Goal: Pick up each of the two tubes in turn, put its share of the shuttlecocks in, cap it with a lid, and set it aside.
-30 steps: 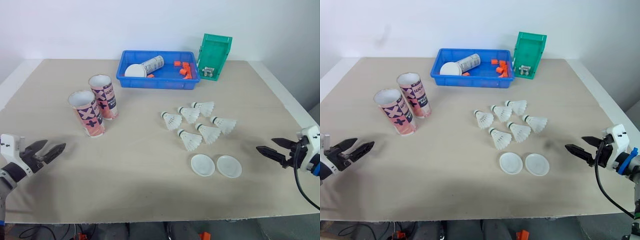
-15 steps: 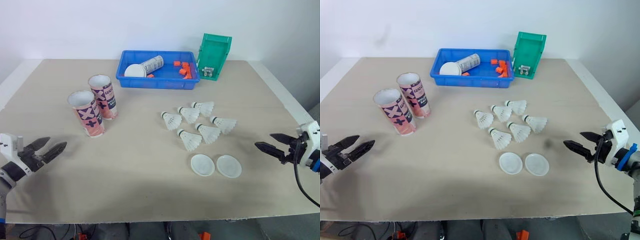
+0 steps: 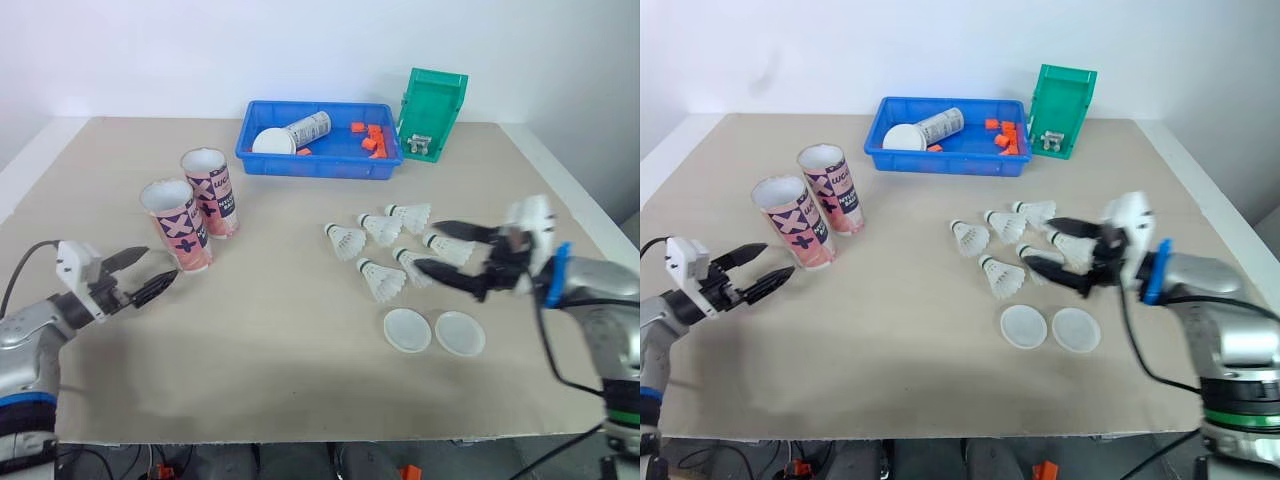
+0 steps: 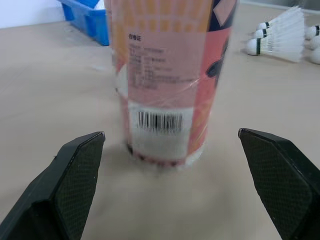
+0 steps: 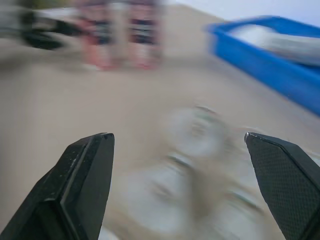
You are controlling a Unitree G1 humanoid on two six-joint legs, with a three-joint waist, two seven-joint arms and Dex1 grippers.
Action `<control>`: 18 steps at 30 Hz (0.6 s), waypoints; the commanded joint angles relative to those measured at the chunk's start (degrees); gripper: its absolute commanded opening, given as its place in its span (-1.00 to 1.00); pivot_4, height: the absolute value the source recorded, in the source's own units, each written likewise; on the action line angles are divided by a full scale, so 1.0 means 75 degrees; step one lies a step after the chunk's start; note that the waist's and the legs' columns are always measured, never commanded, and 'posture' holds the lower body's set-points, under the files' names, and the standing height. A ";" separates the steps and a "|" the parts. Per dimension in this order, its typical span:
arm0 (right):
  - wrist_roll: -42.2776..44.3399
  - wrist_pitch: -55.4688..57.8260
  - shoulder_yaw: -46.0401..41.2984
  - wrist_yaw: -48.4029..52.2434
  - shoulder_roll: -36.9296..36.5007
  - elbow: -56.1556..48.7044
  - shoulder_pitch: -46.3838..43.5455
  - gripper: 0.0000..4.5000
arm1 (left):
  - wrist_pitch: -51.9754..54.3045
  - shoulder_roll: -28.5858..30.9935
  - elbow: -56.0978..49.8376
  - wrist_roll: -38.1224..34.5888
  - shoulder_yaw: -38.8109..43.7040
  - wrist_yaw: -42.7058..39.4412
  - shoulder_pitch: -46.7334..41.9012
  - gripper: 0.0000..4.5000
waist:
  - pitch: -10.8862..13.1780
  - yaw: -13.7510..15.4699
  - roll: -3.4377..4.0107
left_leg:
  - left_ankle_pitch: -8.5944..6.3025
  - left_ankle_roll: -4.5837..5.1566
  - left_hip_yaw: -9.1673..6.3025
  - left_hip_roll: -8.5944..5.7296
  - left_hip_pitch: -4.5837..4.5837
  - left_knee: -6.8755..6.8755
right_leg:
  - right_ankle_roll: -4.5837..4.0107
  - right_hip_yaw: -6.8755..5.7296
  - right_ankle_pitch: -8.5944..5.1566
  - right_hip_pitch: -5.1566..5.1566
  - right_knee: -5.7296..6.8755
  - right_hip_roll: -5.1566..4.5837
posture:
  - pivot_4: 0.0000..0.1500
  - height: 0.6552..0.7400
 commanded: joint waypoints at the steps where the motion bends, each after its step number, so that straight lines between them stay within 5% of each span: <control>1: 0.0304 0.0191 0.0111 -0.0195 0.0106 -0.0926 -0.0149 1.00 | -0.0669 -0.0039 0.0975 0.0254 -0.0141 -0.0139 -0.0742 0.99 | 0.0000 0.0015 0.0000 | 0.0000 0.0000 0.0001 -0.0002 -0.0004 0.0001 | 0.0019 0.0000 0.0008 0.0000 0.0000 -0.0003 | 1.00 0.24; 18: 0.0655 0.0694 0.0769 -0.1119 0.0795 -0.2380 0.0036 1.00 | -0.2461 -0.0793 0.4426 0.1178 -0.0768 -0.0280 -0.3135 0.99 | -0.0005 0.0198 -0.0011 | 0.0001 -0.0001 -0.0003 0.0000 -0.0016 0.0009 | 0.0034 -0.0001 0.0017 -0.0004 -0.0001 0.0004 | 1.00 0.24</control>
